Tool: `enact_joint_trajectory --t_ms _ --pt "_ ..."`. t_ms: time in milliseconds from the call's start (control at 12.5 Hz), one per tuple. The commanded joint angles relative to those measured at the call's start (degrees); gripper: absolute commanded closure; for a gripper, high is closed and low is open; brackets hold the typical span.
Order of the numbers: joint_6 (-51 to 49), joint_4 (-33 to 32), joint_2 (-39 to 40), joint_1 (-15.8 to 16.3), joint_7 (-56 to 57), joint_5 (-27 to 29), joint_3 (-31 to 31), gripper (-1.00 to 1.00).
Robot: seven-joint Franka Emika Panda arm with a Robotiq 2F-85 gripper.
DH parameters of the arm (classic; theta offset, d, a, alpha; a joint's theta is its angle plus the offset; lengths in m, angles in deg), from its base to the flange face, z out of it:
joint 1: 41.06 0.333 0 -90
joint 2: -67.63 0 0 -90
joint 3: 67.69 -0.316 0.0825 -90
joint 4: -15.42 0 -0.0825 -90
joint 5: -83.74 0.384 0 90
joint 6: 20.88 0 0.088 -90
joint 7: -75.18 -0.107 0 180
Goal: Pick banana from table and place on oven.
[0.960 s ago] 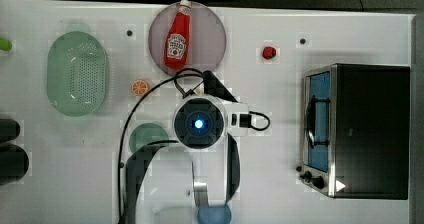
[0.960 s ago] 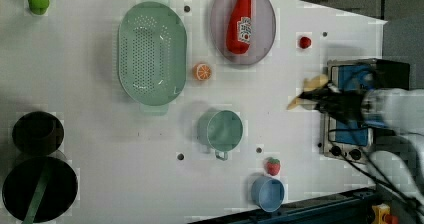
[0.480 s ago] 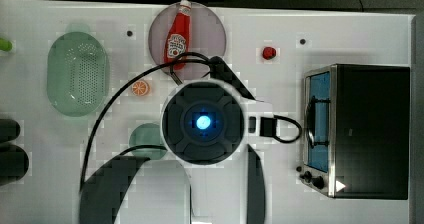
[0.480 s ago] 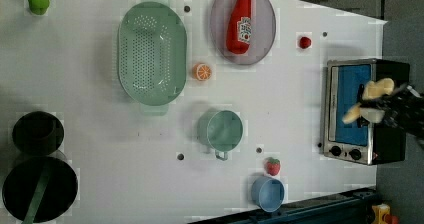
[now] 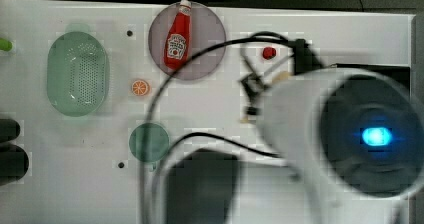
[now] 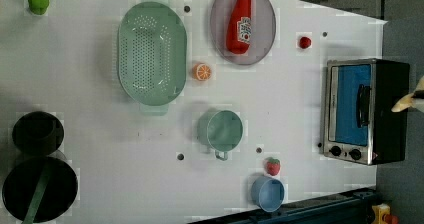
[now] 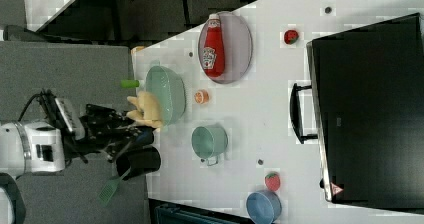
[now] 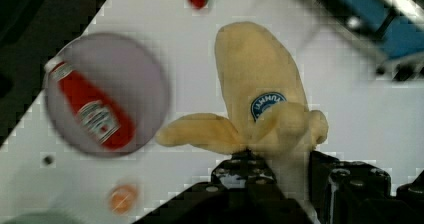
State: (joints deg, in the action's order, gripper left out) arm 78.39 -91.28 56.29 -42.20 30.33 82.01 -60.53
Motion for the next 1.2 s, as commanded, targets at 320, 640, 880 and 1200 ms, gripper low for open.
enact_joint_trajectory --t_ms 320,640,880,1200 --pt "2.4 3.7 10.9 -1.4 28.3 0.2 16.3 0.5" --pt "11.7 3.6 17.4 -1.9 40.9 0.2 26.1 0.5" --pt "14.3 3.6 21.9 -2.2 46.7 0.5 30.3 0.5" --pt "17.5 3.3 24.4 -3.3 49.3 3.0 30.9 -0.21"
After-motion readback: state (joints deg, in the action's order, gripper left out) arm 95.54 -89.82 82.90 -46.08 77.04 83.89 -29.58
